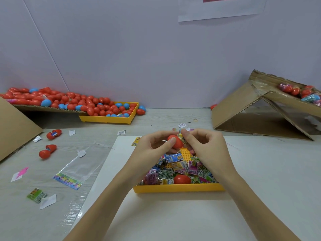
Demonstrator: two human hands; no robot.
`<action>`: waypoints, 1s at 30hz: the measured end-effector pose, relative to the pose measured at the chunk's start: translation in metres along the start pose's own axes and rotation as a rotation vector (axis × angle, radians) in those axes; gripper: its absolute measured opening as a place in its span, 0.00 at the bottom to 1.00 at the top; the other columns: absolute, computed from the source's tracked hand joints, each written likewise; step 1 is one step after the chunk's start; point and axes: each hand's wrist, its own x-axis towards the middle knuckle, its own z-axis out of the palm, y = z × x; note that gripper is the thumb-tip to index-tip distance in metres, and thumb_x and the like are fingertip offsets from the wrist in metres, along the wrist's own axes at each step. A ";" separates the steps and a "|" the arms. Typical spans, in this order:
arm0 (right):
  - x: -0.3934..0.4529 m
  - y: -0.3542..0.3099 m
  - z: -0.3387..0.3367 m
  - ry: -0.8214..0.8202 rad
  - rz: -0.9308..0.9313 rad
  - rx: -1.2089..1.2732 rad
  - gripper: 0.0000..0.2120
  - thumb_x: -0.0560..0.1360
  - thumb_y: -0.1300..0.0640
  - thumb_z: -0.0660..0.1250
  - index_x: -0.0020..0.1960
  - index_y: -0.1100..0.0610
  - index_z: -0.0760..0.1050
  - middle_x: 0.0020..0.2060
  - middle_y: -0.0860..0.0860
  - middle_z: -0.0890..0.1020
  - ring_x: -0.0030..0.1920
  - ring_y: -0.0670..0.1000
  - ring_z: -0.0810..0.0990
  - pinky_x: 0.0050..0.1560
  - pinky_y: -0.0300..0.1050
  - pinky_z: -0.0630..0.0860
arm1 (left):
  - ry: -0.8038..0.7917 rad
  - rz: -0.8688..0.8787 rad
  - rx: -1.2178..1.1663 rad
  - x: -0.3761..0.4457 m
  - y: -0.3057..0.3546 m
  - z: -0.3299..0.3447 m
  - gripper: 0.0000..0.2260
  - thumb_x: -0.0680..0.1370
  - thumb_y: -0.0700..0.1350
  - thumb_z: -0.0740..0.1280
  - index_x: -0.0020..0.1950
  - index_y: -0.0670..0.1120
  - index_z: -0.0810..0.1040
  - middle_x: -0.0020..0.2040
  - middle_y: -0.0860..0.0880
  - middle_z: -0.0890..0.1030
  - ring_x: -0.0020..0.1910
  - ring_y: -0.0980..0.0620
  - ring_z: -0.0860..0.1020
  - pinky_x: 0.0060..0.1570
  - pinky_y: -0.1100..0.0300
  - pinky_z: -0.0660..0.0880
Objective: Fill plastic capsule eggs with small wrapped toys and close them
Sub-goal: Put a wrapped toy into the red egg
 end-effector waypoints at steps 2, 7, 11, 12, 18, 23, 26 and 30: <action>0.000 0.000 0.001 0.012 -0.035 -0.048 0.17 0.77 0.40 0.71 0.37 0.50 0.84 0.32 0.47 0.84 0.34 0.45 0.82 0.46 0.50 0.81 | -0.005 -0.016 -0.007 0.000 0.000 -0.001 0.12 0.80 0.49 0.71 0.63 0.52 0.84 0.50 0.49 0.87 0.48 0.51 0.86 0.51 0.67 0.79; -0.001 -0.001 0.000 -0.006 -0.175 -0.133 0.14 0.78 0.42 0.70 0.39 0.48 0.84 0.29 0.43 0.82 0.33 0.44 0.80 0.38 0.35 0.74 | -0.046 -0.041 -0.053 0.000 0.000 -0.004 0.12 0.78 0.52 0.72 0.60 0.55 0.86 0.52 0.48 0.87 0.50 0.49 0.86 0.53 0.64 0.79; -0.001 0.002 0.001 -0.024 -0.295 -0.248 0.11 0.79 0.46 0.70 0.41 0.48 0.84 0.31 0.42 0.82 0.36 0.47 0.81 0.37 0.33 0.72 | -0.074 -0.049 -0.064 0.000 -0.001 -0.006 0.12 0.80 0.50 0.71 0.62 0.53 0.85 0.53 0.47 0.87 0.51 0.48 0.86 0.53 0.62 0.80; -0.001 0.002 0.001 -0.028 -0.317 -0.266 0.09 0.79 0.47 0.71 0.41 0.46 0.83 0.31 0.41 0.81 0.36 0.46 0.80 0.38 0.31 0.71 | -0.064 -0.050 -0.056 0.000 -0.001 -0.006 0.12 0.79 0.51 0.71 0.62 0.52 0.85 0.53 0.48 0.87 0.50 0.48 0.86 0.53 0.62 0.80; 0.001 0.006 0.001 -0.022 -0.378 -0.337 0.09 0.80 0.46 0.71 0.45 0.48 0.86 0.32 0.40 0.81 0.38 0.47 0.80 0.37 0.35 0.72 | -0.011 -0.015 -0.069 0.002 -0.003 -0.007 0.12 0.80 0.46 0.72 0.63 0.52 0.84 0.57 0.49 0.86 0.50 0.47 0.86 0.52 0.61 0.81; -0.001 0.002 0.001 -0.021 -0.341 -0.284 0.10 0.80 0.44 0.68 0.47 0.46 0.86 0.33 0.38 0.82 0.39 0.44 0.82 0.39 0.33 0.75 | -0.007 0.015 -0.082 0.002 -0.002 -0.006 0.12 0.79 0.45 0.74 0.62 0.52 0.84 0.57 0.49 0.86 0.55 0.49 0.85 0.52 0.61 0.81; -0.001 0.001 0.001 -0.039 -0.280 -0.247 0.09 0.80 0.44 0.67 0.48 0.44 0.85 0.34 0.39 0.83 0.40 0.44 0.83 0.40 0.32 0.76 | -0.003 0.031 -0.080 0.002 -0.002 -0.007 0.13 0.77 0.46 0.75 0.62 0.54 0.84 0.58 0.50 0.85 0.57 0.48 0.85 0.55 0.59 0.81; 0.000 0.000 -0.001 -0.059 -0.247 -0.247 0.13 0.80 0.42 0.65 0.47 0.47 0.86 0.34 0.42 0.84 0.41 0.45 0.83 0.40 0.37 0.78 | 0.007 0.068 -0.040 0.001 -0.001 -0.008 0.15 0.75 0.50 0.75 0.62 0.55 0.83 0.58 0.52 0.85 0.57 0.49 0.85 0.56 0.56 0.82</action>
